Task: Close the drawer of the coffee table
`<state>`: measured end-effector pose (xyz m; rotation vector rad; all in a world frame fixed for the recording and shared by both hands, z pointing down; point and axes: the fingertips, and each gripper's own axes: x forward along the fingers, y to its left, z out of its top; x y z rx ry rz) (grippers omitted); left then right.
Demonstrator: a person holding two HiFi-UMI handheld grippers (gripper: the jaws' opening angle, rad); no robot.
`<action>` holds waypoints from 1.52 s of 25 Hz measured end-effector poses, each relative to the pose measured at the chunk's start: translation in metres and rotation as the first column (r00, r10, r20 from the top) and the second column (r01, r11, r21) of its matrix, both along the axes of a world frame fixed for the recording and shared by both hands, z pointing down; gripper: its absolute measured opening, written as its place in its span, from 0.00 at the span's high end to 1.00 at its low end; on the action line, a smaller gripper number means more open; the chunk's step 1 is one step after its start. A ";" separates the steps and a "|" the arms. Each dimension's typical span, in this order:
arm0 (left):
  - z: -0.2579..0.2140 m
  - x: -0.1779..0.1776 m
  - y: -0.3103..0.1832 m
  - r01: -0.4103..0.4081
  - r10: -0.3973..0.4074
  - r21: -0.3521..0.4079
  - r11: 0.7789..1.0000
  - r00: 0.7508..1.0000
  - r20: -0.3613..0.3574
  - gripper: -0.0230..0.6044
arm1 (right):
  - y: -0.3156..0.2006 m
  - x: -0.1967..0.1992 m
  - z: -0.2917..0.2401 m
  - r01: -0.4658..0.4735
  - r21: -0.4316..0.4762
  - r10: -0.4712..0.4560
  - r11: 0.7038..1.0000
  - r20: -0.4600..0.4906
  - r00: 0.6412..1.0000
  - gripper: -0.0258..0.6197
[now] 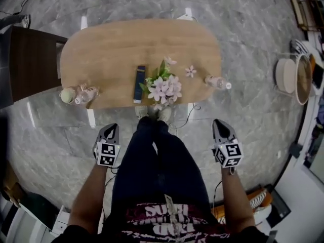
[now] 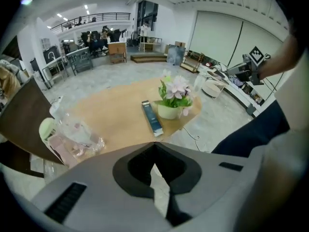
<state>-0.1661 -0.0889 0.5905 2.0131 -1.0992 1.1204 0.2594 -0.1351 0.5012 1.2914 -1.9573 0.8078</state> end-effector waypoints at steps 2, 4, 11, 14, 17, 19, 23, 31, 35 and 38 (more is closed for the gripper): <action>0.029 0.003 0.002 0.008 -0.009 -0.021 1.000 1.000 -0.024 0.93 | 0.008 0.005 0.027 -0.024 -0.038 0.024 0.999 -0.019 1.000 0.91; 0.058 0.008 0.000 -0.017 0.017 -0.019 1.000 0.999 -0.031 0.93 | 0.016 0.008 0.056 -0.041 -0.057 0.039 0.998 -0.026 0.999 0.90; 0.171 0.015 0.035 -0.090 0.096 -0.114 0.989 0.995 0.041 0.92 | 0.030 0.020 0.171 -0.003 -0.112 0.006 0.994 0.020 1.000 0.90; 0.211 0.020 0.040 -0.074 0.084 -0.144 0.987 0.995 0.063 0.79 | 0.030 0.028 0.224 0.078 -0.117 -0.079 0.990 -0.004 0.997 0.90; 0.247 0.015 0.032 -0.026 0.042 -0.144 0.989 0.993 0.111 0.70 | 0.028 0.044 0.274 0.177 -0.143 -0.188 0.974 -0.068 0.980 0.86; 0.257 0.012 0.017 0.028 -0.013 -0.120 0.992 0.991 0.131 0.66 | 0.031 0.059 0.302 0.242 -0.177 -0.265 0.954 -0.120 0.957 0.69; 0.265 0.010 -0.015 0.118 -0.111 -0.048 0.992 0.986 0.124 0.60 | 0.018 0.078 0.338 0.361 -0.185 -0.394 0.914 -0.190 0.900 0.60; 0.276 0.019 -0.042 0.243 -0.243 0.000 0.970 0.969 0.055 0.56 | -0.021 0.050 0.361 0.568 -0.119 -0.580 0.814 -0.203 0.789 0.58; 0.280 0.065 -0.037 0.086 -0.086 -0.044 0.995 0.996 -0.012 0.55 | -0.028 0.028 0.363 0.564 -0.086 -0.570 0.821 -0.165 0.805 0.58; 0.281 0.106 -0.029 -0.053 0.052 -0.042 0.998 0.998 -0.023 0.55 | -0.025 0.029 0.363 0.570 -0.091 -0.577 0.817 -0.166 0.800 0.61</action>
